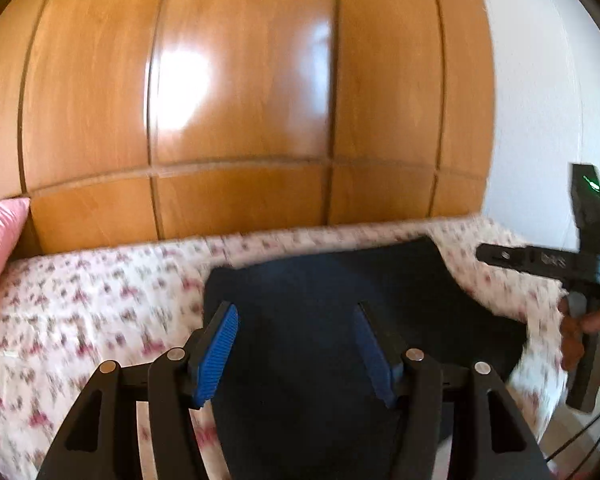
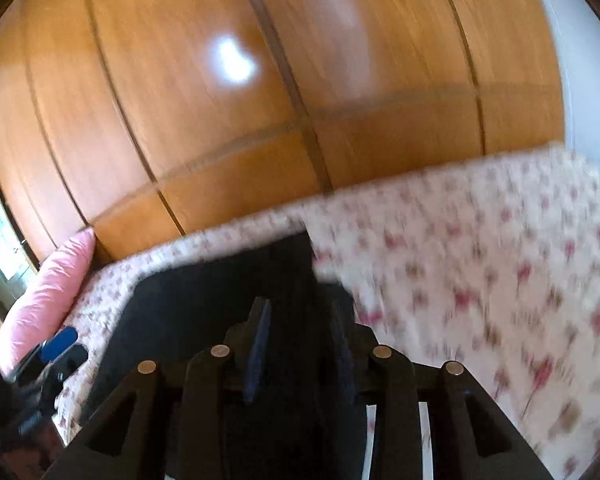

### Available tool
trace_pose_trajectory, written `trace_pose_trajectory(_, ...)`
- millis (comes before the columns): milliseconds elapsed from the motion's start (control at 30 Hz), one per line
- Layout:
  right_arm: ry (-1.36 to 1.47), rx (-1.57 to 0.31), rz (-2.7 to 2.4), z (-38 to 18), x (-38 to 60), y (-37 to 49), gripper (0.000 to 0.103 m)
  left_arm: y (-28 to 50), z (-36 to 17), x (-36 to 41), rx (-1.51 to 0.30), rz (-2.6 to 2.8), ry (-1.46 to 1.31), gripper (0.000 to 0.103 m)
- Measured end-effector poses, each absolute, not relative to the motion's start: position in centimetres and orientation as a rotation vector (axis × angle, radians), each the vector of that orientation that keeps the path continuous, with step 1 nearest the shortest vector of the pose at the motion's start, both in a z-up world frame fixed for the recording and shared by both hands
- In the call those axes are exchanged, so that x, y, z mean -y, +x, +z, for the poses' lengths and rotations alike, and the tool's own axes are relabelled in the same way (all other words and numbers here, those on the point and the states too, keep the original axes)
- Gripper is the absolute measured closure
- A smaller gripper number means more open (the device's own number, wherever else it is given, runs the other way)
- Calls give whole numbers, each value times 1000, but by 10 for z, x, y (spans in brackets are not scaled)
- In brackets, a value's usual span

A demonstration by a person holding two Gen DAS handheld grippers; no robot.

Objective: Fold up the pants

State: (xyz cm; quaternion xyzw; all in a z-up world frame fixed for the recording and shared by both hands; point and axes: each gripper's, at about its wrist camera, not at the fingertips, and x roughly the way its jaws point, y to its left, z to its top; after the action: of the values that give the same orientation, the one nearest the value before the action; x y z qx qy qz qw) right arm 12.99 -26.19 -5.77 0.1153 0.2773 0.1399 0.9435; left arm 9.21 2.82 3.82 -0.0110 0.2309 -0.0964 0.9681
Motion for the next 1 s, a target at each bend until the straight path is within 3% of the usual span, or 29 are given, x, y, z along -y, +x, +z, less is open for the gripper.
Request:
trace_pose_trajectory(200, 48, -555, 385, -27, 196, 154, 69, 159, 43, -14, -611, -153, -34, 42)
trace_pose_trajectory(400, -43, -735, 343, -72, 164, 204, 71, 203, -6, -3, -809, -100, 4, 42)
trace_pose_trajectory(500, 13, -800, 257, -102, 183, 221, 89, 200, -13, -6, -773, -113, -12, 40)
trace_pose_trajectory(533, 47, -795, 226, -107, 192, 224, 102, 200, -14, -6, -764, -112, -7, 40)
trace_pose_trajectory(633, 157, -788, 198, -120, 209, 230, 103, 204, -24, -11, -751, -119, -38, 40)
trace_pose_trajectory(1000, 156, -726, 220, -116, 208, 218, 103, 189, -20, -19, -747, -106, -74, 39)
